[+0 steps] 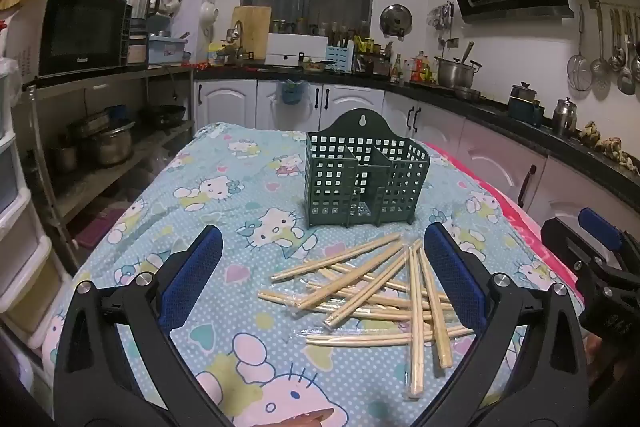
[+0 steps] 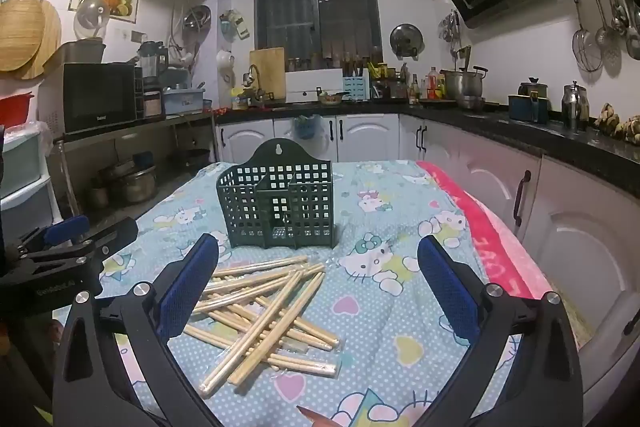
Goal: Organize utensils
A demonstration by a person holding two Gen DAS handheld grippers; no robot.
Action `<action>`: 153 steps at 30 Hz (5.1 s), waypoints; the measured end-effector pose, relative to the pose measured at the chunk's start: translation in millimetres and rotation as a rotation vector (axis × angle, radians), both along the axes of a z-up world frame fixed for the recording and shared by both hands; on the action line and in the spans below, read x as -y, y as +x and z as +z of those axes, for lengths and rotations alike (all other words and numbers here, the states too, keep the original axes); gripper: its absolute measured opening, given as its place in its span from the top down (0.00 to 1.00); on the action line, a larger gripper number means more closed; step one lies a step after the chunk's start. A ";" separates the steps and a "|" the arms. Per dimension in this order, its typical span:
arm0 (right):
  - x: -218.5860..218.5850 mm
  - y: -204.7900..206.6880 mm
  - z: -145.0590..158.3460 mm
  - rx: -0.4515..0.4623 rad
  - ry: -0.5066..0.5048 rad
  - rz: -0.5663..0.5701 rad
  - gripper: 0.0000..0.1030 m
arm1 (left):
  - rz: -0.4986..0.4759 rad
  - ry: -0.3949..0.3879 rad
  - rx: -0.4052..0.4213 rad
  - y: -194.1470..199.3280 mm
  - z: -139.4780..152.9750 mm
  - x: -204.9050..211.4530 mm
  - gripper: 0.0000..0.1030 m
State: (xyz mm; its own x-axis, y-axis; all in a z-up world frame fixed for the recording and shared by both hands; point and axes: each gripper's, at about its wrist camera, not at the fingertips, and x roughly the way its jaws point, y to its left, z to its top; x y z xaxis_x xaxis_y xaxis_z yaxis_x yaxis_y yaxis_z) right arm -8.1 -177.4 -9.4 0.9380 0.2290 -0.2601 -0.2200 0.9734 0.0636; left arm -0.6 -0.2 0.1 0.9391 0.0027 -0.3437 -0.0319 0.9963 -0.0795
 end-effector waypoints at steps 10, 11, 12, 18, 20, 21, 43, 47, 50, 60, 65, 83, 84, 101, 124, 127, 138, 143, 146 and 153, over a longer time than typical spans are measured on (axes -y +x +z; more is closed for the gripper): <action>0.2 -0.9 1.5 -0.001 -0.003 -0.002 0.06 | -0.004 -0.018 -0.010 -0.1 -7.1 -5.5 0.10; -0.1 -1.2 1.5 -0.002 -0.003 -0.002 0.06 | -0.004 -0.020 -0.012 -0.7 -8.0 -6.9 0.10; -0.1 -1.6 1.5 -0.001 -0.002 -0.002 0.06 | -0.003 -0.020 -0.017 1.7 -10.3 -5.2 0.10; 1.2 -1.5 3.1 0.004 -0.002 -0.004 0.06 | -0.009 -0.008 -0.029 5.2 -6.0 0.4 0.10; 0.2 -4.7 5.0 0.005 -0.003 -0.007 0.06 | -0.012 -0.007 -0.028 4.9 -6.0 -0.2 0.10; 0.2 -4.5 5.0 0.006 -0.002 -0.004 0.06 | -0.010 -0.006 -0.030 5.3 -5.3 1.1 0.10; 1.6 -6.1 9.8 0.017 -0.006 0.000 0.06 | -0.012 0.003 -0.028 5.9 -1.5 1.6 0.10; 0.6 -6.1 11.5 0.019 -0.007 0.007 0.06 | -0.014 0.004 -0.022 5.3 0.3 2.0 0.10; -0.8 -5.3 12.0 0.020 -0.008 0.020 0.06 | -0.026 0.003 -0.016 4.8 -0.1 1.8 0.10; -13.1 -1.7 15.2 -0.003 -0.042 0.113 0.06 | -0.019 -0.067 -0.036 10.9 2.1 -22.6 0.10; -23.8 2.9 19.2 -0.021 -0.064 0.163 0.06 | -0.001 -0.103 -0.053 15.1 6.0 -40.1 0.10; -51.6 96.5 8.0 -0.333 -0.136 0.227 0.24 | -0.131 -0.176 -0.262 62.0 -5.1 -67.6 0.14; -52.0 101.0 3.9 -0.351 -0.140 0.233 0.26 | -0.149 -0.188 -0.283 67.6 -10.2 -69.4 0.17; -56.6 170.6 -46.5 -0.566 -0.122 0.264 0.58 | -0.285 -0.152 -0.464 107.6 -63.2 -58.1 0.50; -68.3 201.9 -68.2 -0.631 -0.134 0.296 0.99 | -0.280 -0.177 -0.525 133.4 -96.2 -70.2 0.66; -64.9 200.0 -62.8 -0.612 -0.131 0.297 0.99 | -0.282 -0.192 -0.526 135.4 -97.7 -73.0 0.66; -62.3 190.6 -44.0 -0.569 -0.088 0.306 0.99 | -0.283 -0.170 -0.532 140.0 -102.0 -80.0 0.95; -57.4 187.9 -33.1 -0.551 -0.062 0.309 0.99 | -0.309 -0.169 -0.490 136.2 -93.4 -82.3 0.99; -50.9 186.9 -24.4 -0.533 -0.041 0.313 0.99 | -0.324 -0.161 -0.444 133.4 -78.3 -81.8 1.00; -39.4 187.5 -20.7 -0.549 -0.035 0.306 0.99 | -0.336 -0.124 -0.364 130.2 -44.8 -76.9 1.00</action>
State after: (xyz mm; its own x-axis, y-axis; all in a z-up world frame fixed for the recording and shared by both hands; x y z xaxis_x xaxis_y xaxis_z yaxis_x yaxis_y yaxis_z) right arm 179.5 -138.0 -30.1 0.5584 0.4488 -0.6977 -0.4335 0.8749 0.2158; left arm 129.6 76.7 -44.8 0.7003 -0.3403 -0.6275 0.2407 0.9401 -0.2412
